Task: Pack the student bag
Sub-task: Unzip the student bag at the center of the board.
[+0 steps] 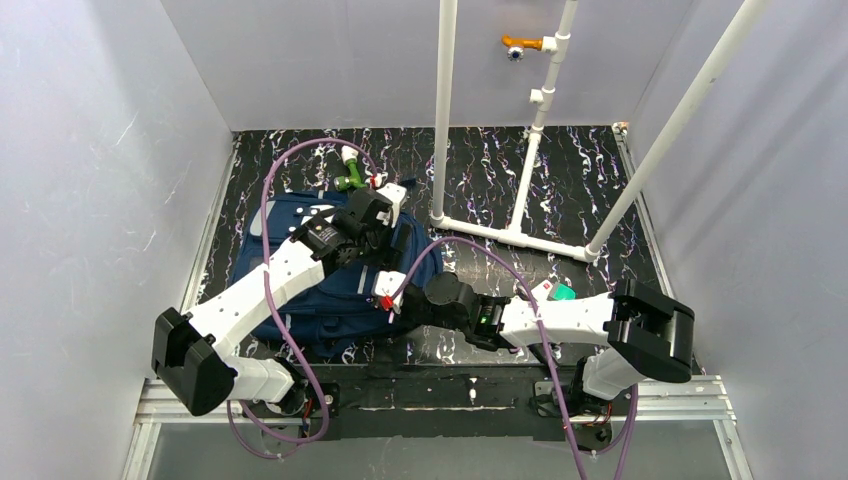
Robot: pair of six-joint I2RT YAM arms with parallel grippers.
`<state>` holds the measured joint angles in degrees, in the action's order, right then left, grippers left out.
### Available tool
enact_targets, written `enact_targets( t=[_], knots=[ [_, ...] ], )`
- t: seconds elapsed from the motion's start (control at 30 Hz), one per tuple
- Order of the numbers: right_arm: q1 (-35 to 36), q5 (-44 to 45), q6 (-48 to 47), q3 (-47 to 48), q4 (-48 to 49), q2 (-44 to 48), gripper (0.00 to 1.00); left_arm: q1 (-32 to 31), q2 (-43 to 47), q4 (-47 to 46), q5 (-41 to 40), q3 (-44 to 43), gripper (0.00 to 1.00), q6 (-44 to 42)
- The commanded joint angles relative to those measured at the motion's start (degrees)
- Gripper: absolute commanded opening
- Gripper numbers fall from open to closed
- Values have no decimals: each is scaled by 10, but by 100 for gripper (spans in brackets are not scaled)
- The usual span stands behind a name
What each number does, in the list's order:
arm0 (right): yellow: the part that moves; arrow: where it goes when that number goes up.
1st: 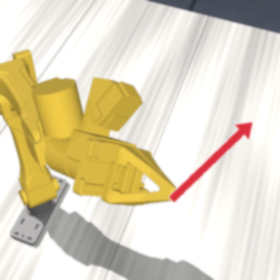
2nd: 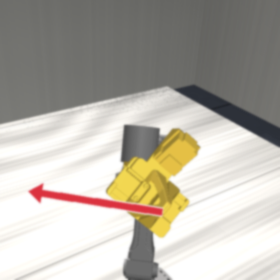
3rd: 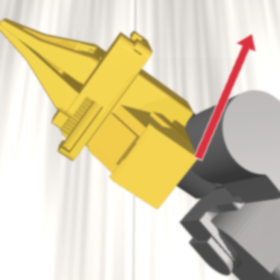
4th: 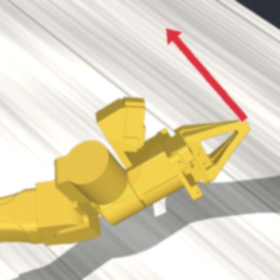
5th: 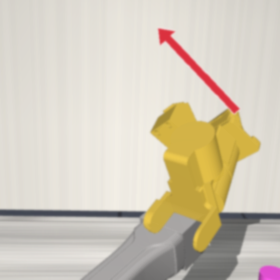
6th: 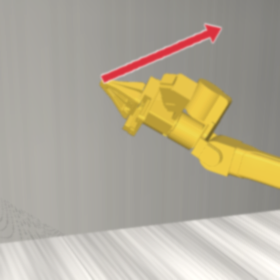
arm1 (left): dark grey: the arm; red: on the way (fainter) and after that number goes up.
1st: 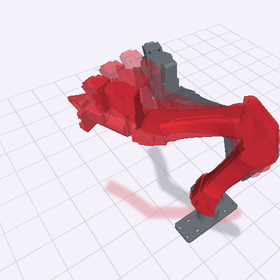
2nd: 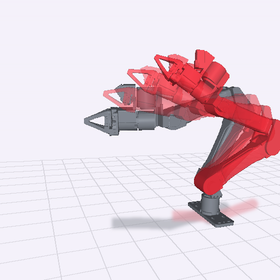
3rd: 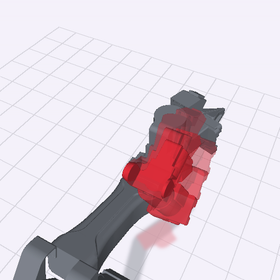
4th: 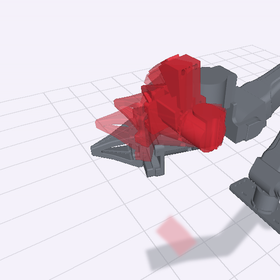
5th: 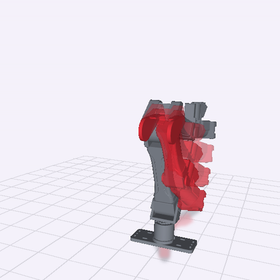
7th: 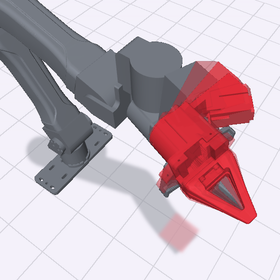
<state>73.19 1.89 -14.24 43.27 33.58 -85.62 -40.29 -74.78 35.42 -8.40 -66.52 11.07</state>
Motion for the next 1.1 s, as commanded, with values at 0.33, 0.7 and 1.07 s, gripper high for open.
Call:
enact_targets(
  t=[0.33,0.7,1.07],
  knots=[
    [13,-51,-1,29,-5,11,1,4,5,-69,-17,17,0,5],
    [55,44,-60,174,-88,-101,2,64,65,-247,167,59,0,89],
    [45,78,3,133,-98,-33,1,100,147,-225,96,60,0,136]
  ],
)
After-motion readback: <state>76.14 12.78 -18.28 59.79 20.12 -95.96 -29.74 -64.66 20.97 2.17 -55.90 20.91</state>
